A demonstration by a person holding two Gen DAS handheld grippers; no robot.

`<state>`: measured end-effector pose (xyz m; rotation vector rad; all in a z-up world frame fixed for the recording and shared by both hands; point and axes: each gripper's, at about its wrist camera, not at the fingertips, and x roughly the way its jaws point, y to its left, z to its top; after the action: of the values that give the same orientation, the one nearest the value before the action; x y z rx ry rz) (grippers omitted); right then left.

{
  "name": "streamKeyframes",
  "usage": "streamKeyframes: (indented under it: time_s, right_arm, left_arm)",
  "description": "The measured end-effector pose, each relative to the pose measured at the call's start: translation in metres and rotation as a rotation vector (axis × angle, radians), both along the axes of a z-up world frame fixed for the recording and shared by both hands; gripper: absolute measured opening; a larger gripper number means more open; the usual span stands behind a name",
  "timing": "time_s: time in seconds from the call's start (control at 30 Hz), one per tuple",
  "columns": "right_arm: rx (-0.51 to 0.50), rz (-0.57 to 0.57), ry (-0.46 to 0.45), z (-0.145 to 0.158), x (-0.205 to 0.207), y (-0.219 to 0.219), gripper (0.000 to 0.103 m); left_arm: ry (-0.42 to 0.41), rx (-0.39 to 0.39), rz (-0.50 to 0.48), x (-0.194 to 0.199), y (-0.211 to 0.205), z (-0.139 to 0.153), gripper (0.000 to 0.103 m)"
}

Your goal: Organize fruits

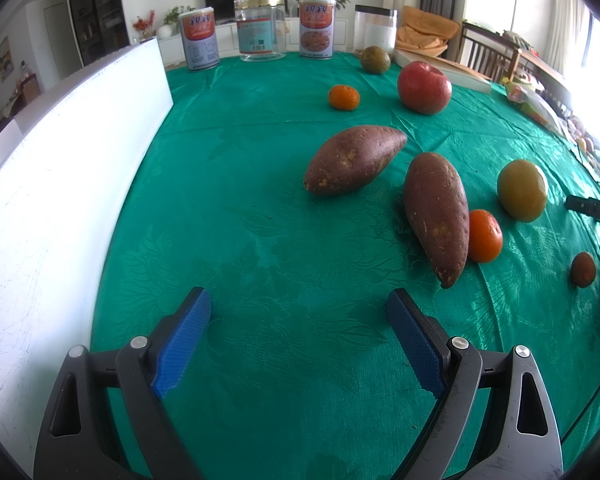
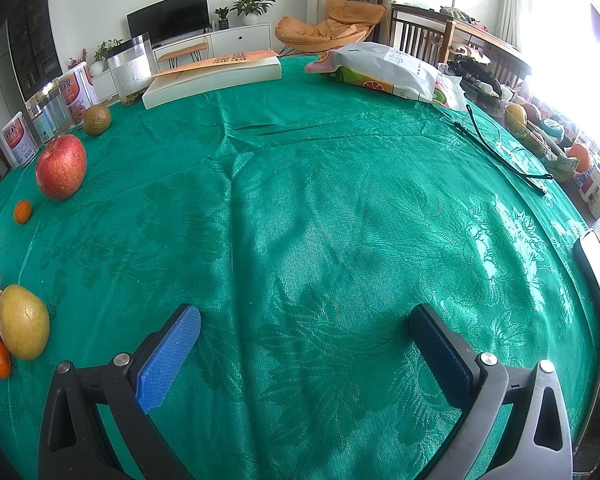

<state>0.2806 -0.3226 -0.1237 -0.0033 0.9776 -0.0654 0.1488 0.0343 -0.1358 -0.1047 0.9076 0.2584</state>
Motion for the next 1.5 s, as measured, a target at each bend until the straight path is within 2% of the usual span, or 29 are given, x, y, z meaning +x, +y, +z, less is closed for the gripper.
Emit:
streamKeyframes:
  time_s: [0.27, 0.4, 0.5, 0.6, 0.67, 0.73, 0.83, 0.9, 0.97, 1.03, 1.17, 1.33, 1.5]
  right_arm:
    - [0.005, -0.023, -0.006, 0.001, -0.003, -0.004, 0.103]
    - [0.079, -0.107, -0.145, 0.026, -0.04, -0.017, 0.103]
    - [0.084, -0.079, -0.231, 0.05, -0.066, -0.013, 0.103]
    - [0.138, -0.073, -0.243, 0.067, -0.091, -0.012, 0.103]
    - [0.223, -0.071, -0.23, 0.072, -0.113, -0.013, 0.103]
    - [0.301, -0.053, -0.211, 0.073, -0.139, -0.007, 0.103]
    - [0.348, -0.017, -0.207, 0.072, -0.175, 0.007, 0.103]
    - [0.345, -0.015, -0.305, 0.083, -0.194, 0.009, 0.103]
    - [0.338, -0.028, -0.342, 0.088, -0.198, 0.009, 0.103]
    - [0.349, -0.028, -0.292, 0.08, -0.19, 0.012, 0.103]
    - [0.369, -0.053, -0.234, 0.072, -0.181, 0.006, 0.103]
    - [0.401, -0.061, -0.224, 0.068, -0.182, -0.002, 0.103]
    - [0.403, -0.032, -0.227, 0.069, -0.181, 0.001, 0.103]
  left_arm:
    - [0.0, 0.0, 0.0, 0.0, 0.0, 0.0, 0.091]
    - [0.0, 0.0, 0.0, 0.0, 0.0, 0.0, 0.091]
    - [0.0, -0.001, 0.0, 0.0, 0.0, 0.0, 0.091]
    - [-0.004, -0.01, -0.001, 0.0, 0.001, 0.0, 0.091]
    - [-0.019, -0.037, -0.022, -0.002, 0.003, 0.001, 0.091]
    - [-0.033, -0.096, -0.079, -0.006, 0.005, 0.003, 0.091]
    - [-0.04, -0.187, -0.14, -0.012, 0.006, 0.008, 0.091]
    - [-0.052, -0.196, -0.169, -0.012, 0.003, 0.013, 0.091]
    - [-0.071, -0.19, -0.194, -0.009, -0.002, 0.021, 0.091]
    - [-0.081, -0.208, -0.229, -0.003, -0.01, 0.027, 0.09]
    - [-0.03, -0.181, -0.305, 0.018, -0.033, 0.03, 0.088]
    - [0.003, -0.299, -0.258, 0.053, -0.032, 0.035, 0.088]
    - [0.043, -0.32, -0.194, 0.079, -0.026, 0.032, 0.088]
